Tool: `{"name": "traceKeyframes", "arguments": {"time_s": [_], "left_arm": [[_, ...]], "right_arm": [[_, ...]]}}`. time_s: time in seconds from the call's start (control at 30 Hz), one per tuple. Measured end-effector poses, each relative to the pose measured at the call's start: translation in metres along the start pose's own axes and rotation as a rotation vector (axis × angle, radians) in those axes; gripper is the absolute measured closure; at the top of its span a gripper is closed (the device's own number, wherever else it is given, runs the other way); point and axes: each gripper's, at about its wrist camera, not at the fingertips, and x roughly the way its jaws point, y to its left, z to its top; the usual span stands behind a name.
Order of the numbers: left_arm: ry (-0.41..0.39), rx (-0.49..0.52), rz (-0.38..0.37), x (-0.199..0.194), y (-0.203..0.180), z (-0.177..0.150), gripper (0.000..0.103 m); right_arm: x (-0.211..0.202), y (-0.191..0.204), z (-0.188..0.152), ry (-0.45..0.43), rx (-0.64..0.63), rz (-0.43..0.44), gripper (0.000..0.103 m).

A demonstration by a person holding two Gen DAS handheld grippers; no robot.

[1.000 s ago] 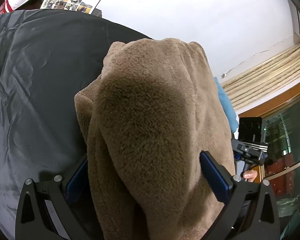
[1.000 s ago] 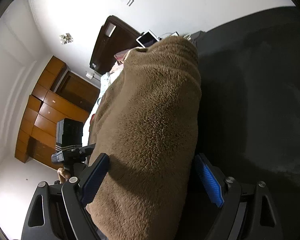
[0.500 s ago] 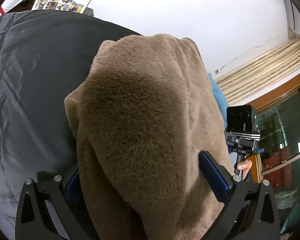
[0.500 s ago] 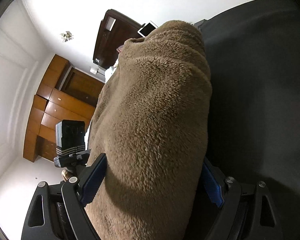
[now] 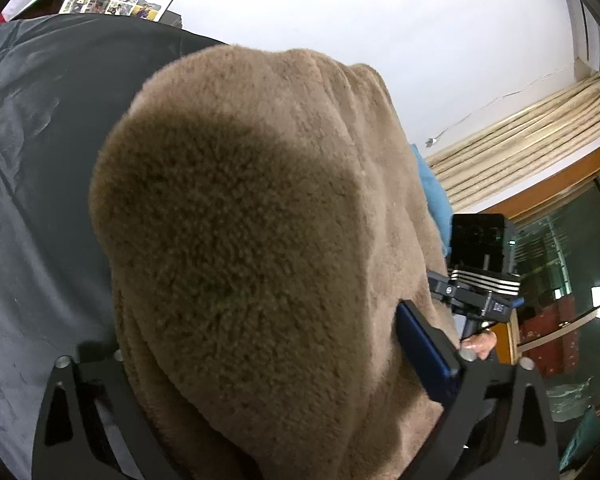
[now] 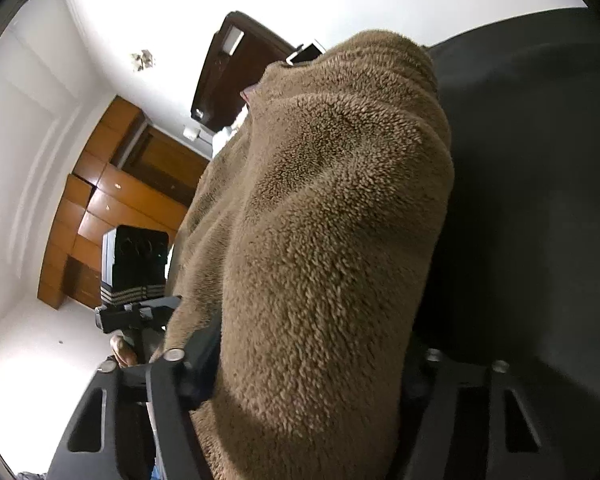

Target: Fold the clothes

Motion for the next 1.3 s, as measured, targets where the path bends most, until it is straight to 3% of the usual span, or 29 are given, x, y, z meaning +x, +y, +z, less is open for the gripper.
{"name": "traceKeyframes", "arguments": {"time_s": [0.13, 0.3, 0.57, 1.0, 1.3], "left_arm": [[-0.003, -0.031, 0.012, 0.002, -0.007, -0.002, 0.016], [-0.013, -0.025, 0.031, 0.006, -0.035, -0.003, 0.03], [-0.021, 0.058, -0.005, 0.044, -0.114, 0.009, 0.039], [-0.081, 0.183, -0.167, 0.18, -0.288, 0.064, 0.04], [-0.031, 0.211, -0.196, 0.307, -0.351, 0.098, 0.041]], "right_arm": [[-0.009, 0.013, -0.004, -0.047, -0.047, -0.03, 0.05], [-0.031, 0.032, -0.007, -0.107, -0.119, -0.072, 0.053], [-0.115, 0.035, -0.003, -0.224, -0.193, -0.147, 0.053], [-0.306, -0.01, 0.023, -0.438, -0.282, -0.377, 0.053], [-0.379, -0.088, 0.04, -0.503, -0.228, -0.508, 0.053]]}}
